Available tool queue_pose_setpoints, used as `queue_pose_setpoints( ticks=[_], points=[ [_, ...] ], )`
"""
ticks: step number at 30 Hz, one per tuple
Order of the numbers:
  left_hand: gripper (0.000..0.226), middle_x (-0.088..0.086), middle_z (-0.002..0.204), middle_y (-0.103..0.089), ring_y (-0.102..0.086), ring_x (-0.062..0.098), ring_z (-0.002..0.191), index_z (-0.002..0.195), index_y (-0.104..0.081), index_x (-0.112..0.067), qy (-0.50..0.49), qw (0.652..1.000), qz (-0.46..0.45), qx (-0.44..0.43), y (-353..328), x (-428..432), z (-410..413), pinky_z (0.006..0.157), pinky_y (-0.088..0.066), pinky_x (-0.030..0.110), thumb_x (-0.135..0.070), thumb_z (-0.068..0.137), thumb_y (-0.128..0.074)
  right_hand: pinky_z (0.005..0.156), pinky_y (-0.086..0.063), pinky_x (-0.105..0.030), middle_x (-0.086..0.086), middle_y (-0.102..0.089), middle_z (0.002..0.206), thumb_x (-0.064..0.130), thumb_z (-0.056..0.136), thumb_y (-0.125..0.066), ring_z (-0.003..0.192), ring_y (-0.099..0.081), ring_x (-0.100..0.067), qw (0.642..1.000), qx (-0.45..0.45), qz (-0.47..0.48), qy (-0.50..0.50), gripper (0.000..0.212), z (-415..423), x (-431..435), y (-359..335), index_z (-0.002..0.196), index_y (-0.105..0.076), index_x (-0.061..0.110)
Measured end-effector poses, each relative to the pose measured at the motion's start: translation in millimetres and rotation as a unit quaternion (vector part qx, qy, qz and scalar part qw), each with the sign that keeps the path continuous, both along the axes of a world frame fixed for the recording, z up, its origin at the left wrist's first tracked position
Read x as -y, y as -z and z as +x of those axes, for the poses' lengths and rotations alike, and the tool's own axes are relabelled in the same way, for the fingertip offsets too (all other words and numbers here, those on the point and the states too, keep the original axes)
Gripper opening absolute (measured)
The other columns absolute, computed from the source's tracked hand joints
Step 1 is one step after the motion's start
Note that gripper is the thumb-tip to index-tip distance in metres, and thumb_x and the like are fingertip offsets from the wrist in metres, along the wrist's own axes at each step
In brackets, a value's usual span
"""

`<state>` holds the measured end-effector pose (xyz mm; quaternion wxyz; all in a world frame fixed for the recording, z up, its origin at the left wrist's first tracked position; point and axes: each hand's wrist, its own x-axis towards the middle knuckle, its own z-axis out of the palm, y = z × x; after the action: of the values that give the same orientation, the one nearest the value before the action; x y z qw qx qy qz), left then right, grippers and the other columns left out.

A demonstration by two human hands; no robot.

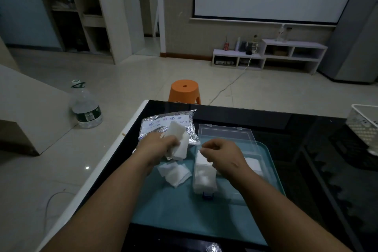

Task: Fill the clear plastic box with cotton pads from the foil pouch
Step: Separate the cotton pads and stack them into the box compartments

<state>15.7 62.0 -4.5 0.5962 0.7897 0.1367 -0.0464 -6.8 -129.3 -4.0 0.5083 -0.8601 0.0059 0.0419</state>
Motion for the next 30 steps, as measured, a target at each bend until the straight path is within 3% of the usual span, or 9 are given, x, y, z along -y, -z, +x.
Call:
queue_pose_setpoints(
  ticks=[4, 8, 13, 19, 26, 30],
  points=[
    [0.029, -0.005, 0.042, -0.029, -0.019, 0.010, 0.038, 0.060, -0.042, -0.018, 0.014, 0.989, -0.128, -0.070, 4, 10, -5, 0.043, -0.011, 0.018, -0.014, 0.083, -0.059, 0.078, -0.058, -0.033, -0.007, -0.069, 0.098, 0.029, 0.092, -0.064, 0.087, -0.067, -0.019, 0.992, -0.053, 0.112, -0.001, 0.027, 0, -5, -2, 0.110, -0.068, 0.009],
    [0.030, -0.004, 0.048, -0.024, -0.014, 0.010, 0.043, 0.062, -0.038, -0.022, 0.047, 0.975, -0.193, -0.101, 8, 17, -5, 0.047, -0.007, 0.020, -0.014, 0.084, -0.057, 0.076, -0.059, -0.033, -0.011, -0.069, 0.099, 0.025, 0.089, -0.069, 0.088, -0.068, -0.023, 0.983, -0.082, 0.167, 0.000, 0.026, -2, -6, -6, 0.109, -0.066, 0.009],
    [0.029, -0.002, 0.050, -0.030, -0.019, 0.010, 0.042, 0.061, -0.039, -0.020, 0.057, 0.967, -0.210, -0.132, 7, 21, -5, 0.041, -0.012, 0.017, -0.019, 0.084, -0.058, 0.063, -0.048, -0.026, -0.006, -0.067, 0.098, 0.025, 0.086, -0.072, 0.080, -0.060, -0.016, 0.984, -0.091, 0.155, 0.009, 0.029, -2, -4, -10, 0.112, -0.066, 0.011],
    [0.023, 0.000, 0.053, -0.038, -0.028, 0.010, 0.044, 0.072, -0.048, -0.017, 0.082, 0.959, -0.229, -0.149, 4, 27, -5, 0.041, -0.018, 0.018, -0.030, 0.090, -0.051, 0.070, -0.048, -0.030, -0.005, -0.066, 0.099, 0.030, 0.087, -0.070, 0.089, -0.057, -0.020, 0.981, -0.089, 0.171, 0.025, 0.020, -3, -1, -14, 0.101, -0.067, 0.017],
    [0.024, 0.001, 0.057, -0.044, -0.031, 0.012, 0.046, 0.075, -0.051, -0.017, 0.085, 0.965, -0.206, -0.139, 3, 30, -7, 0.044, -0.019, 0.020, -0.032, 0.093, -0.051, 0.084, -0.058, -0.042, -0.006, -0.063, 0.095, 0.011, 0.087, -0.063, 0.095, -0.063, -0.027, 0.985, -0.074, 0.151, 0.047, 0.006, 1, 0, -11, 0.088, -0.059, 0.015],
    [0.015, 0.005, 0.077, -0.056, -0.045, 0.017, 0.062, 0.088, -0.058, -0.015, 0.037, 0.978, -0.172, -0.108, 7, 28, -5, 0.050, -0.033, 0.025, -0.030, 0.092, -0.055, 0.083, -0.059, -0.044, -0.010, -0.066, 0.092, 0.009, 0.088, -0.060, 0.090, -0.066, -0.028, 0.974, -0.052, 0.203, 0.090, 0.004, 4, 6, -14, 0.086, -0.063, 0.009]
  ],
)
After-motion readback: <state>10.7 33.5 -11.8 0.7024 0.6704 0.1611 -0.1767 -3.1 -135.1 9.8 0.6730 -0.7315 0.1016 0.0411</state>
